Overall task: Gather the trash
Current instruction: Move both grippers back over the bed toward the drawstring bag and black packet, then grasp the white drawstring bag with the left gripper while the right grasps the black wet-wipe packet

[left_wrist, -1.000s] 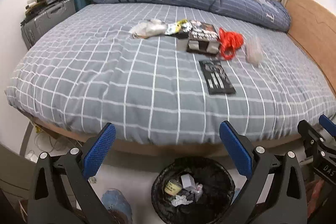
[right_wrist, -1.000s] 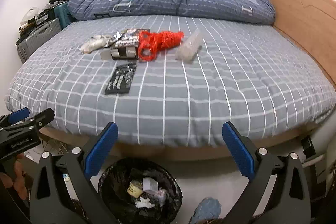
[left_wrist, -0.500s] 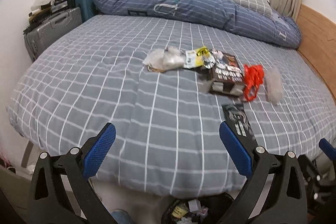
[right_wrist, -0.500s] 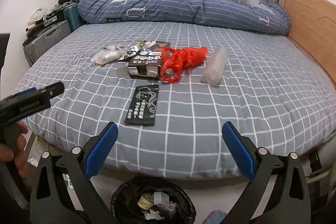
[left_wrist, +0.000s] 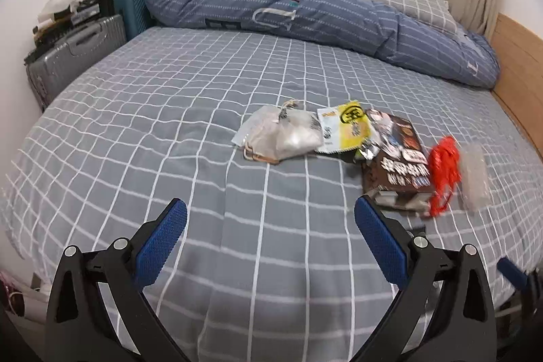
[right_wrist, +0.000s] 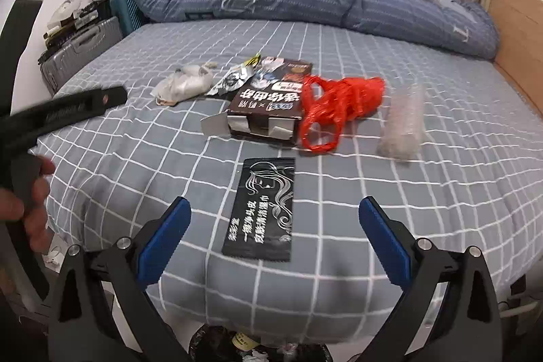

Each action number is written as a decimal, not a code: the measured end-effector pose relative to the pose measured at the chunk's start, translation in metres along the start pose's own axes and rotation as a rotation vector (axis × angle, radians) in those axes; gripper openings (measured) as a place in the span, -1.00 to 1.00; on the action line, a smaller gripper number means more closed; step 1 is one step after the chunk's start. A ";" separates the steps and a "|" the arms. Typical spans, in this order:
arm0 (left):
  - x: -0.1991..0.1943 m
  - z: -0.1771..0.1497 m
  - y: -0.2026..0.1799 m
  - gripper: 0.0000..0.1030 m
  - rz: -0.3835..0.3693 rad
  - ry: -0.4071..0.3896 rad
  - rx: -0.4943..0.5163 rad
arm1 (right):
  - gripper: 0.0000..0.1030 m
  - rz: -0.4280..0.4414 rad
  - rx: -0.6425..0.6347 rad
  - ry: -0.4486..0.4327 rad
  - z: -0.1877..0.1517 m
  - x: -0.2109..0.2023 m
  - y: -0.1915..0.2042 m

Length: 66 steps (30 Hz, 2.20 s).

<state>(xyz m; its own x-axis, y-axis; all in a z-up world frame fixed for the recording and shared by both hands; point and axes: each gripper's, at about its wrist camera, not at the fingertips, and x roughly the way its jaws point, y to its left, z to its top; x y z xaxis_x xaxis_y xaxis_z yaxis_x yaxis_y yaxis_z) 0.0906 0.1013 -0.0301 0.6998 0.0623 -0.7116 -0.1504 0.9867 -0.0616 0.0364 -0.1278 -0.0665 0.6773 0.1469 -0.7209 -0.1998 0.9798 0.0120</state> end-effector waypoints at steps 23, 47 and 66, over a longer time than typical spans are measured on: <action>0.127 0.075 -0.013 0.89 -0.005 0.052 0.045 | 0.41 0.013 0.033 0.174 -0.002 0.077 0.003; 0.185 0.072 -0.025 -0.11 -0.038 0.118 0.050 | -0.32 0.009 0.014 0.195 -0.006 0.083 0.006; 0.138 0.076 -0.030 -0.25 -0.056 0.082 0.058 | -0.33 0.058 0.049 0.177 0.002 0.068 -0.016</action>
<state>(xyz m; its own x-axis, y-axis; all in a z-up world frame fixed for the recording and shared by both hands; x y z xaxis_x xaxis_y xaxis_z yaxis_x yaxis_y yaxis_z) 0.2450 0.0913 -0.0736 0.6462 -0.0036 -0.7631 -0.0699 0.9955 -0.0639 0.0872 -0.1333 -0.1143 0.5293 0.1817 -0.8288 -0.1976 0.9763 0.0878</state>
